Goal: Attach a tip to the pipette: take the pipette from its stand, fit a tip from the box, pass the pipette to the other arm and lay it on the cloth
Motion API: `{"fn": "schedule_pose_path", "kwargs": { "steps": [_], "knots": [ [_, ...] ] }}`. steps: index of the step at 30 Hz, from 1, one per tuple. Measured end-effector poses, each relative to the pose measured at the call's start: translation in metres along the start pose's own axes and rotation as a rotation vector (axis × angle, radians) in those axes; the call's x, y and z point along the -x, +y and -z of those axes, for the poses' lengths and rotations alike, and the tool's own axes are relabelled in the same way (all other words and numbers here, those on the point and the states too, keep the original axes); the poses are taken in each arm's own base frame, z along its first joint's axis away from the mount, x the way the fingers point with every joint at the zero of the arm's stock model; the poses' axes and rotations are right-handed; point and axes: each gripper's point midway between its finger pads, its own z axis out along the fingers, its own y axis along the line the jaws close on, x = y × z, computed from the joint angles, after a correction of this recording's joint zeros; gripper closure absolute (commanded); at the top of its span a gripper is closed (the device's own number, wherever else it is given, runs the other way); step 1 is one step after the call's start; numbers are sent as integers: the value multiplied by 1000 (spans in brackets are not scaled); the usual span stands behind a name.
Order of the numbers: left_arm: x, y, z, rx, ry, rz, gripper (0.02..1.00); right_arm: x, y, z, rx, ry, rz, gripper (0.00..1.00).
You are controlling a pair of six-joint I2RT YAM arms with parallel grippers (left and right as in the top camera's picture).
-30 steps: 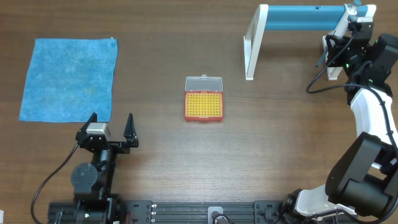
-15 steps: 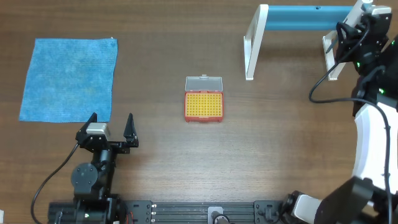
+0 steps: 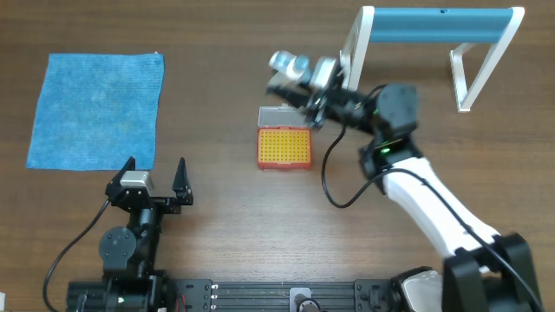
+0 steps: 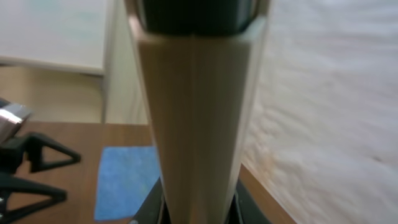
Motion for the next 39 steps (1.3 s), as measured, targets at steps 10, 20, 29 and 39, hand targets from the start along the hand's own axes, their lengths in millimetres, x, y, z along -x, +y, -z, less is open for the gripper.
{"fn": "schedule_pose_path", "kwargs": {
  "steps": [10, 20, 29, 39],
  "knots": [
    [0, 0, 0, 0, 0, 0, 20, -107, 35, 11, -72, 181, -160, 921],
    [0, 0, 0, 0, 0, 0, 23, -134, 27, 26, -129, 270, -214, 923],
    [0, 0, 0, 0, 0, 0, 23, -144, 25, 33, -142, 307, -247, 923],
    [0, 0, 0, 0, 0, 0, 20, -146, 26, 34, -142, 320, -256, 923]
  ]
}}
